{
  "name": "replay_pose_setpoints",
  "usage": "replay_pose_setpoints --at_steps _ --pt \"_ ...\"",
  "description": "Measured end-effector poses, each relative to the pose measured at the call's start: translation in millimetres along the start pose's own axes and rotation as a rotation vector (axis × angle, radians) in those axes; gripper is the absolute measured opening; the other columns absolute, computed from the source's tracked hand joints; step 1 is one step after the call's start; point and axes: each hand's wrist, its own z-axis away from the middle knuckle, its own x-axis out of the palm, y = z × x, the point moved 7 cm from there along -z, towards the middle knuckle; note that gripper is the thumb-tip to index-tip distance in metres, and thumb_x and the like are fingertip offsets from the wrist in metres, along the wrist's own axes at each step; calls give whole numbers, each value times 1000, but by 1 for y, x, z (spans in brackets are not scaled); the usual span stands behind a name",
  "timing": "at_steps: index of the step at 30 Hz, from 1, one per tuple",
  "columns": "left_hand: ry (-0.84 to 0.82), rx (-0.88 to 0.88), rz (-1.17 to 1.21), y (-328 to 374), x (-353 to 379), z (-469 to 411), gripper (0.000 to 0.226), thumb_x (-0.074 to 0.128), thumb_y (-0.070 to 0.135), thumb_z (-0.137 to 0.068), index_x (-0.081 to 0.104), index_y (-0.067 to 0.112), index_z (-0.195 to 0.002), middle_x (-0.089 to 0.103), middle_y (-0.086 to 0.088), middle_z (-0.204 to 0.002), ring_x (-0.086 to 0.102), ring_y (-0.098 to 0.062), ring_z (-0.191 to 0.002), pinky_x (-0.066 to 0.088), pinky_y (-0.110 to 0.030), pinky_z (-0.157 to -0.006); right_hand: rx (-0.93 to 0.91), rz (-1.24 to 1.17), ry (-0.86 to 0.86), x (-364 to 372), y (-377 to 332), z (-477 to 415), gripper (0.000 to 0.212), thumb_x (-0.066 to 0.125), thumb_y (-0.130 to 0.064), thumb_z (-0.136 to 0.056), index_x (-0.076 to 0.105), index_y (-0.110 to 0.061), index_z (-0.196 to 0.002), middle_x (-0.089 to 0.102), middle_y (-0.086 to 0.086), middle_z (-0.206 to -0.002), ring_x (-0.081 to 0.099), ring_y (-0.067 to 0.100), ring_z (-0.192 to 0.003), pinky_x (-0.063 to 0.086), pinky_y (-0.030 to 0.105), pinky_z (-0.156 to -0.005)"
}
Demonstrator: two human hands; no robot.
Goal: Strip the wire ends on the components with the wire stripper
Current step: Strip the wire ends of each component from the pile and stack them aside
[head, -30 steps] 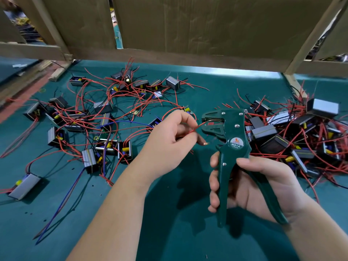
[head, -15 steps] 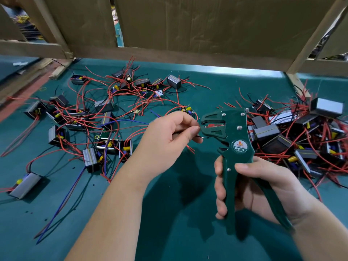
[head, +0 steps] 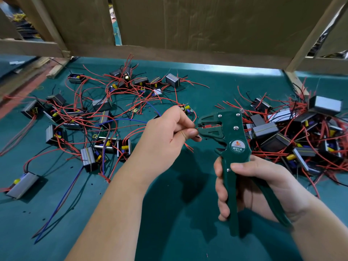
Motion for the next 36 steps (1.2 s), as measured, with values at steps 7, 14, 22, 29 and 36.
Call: replay_pose_setpoints --at_steps 7,14,22,29,36 --pt "-46 -26 -77 -5 -1 0 24 60 13 -93 42 27 -98 71 21 -74 53 4 -61 34 -8 -60 19 -22 61 4 7 -2 44 80 -45 -69 61 -7 -83 55 22 -64 57 32 -50 51 46 -57" --pt "-145 -123 -57 -14 6 0 10 58 18 -95 55 26 -89 72 21 -75 43 0 -45 32 -13 -49 -26 -32 243 -3 1 -3 45 72 -53 -68 57 -11 -69 43 11 -50 39 22 -32 40 28 -40" --pt "62 -174 -222 -28 -17 -2 17 57 19 -95 69 25 -85 67 14 -63 53 3 -56 36 -9 -54 -214 -65 328 -22 -32 9 33 66 -44 -63 60 -12 -70 47 12 -56 46 26 -40 46 34 -42" --pt "207 -308 713 -31 -18 -3 23 49 5 -96 69 18 -96 63 11 -66 53 -2 -57 48 -15 -60 -258 -153 216 -11 -16 0 55 89 -31 -43 68 -7 -88 62 26 -83 62 40 -65 55 52 -64" --pt "145 -401 1159 -15 16 -2 8 46 12 -90 53 12 -93 74 0 -78 69 -9 -65 55 -20 -57 -380 -31 105 20 -9 -8 62 87 -28 -55 69 -4 -110 66 26 -91 65 43 -70 53 51 -69"
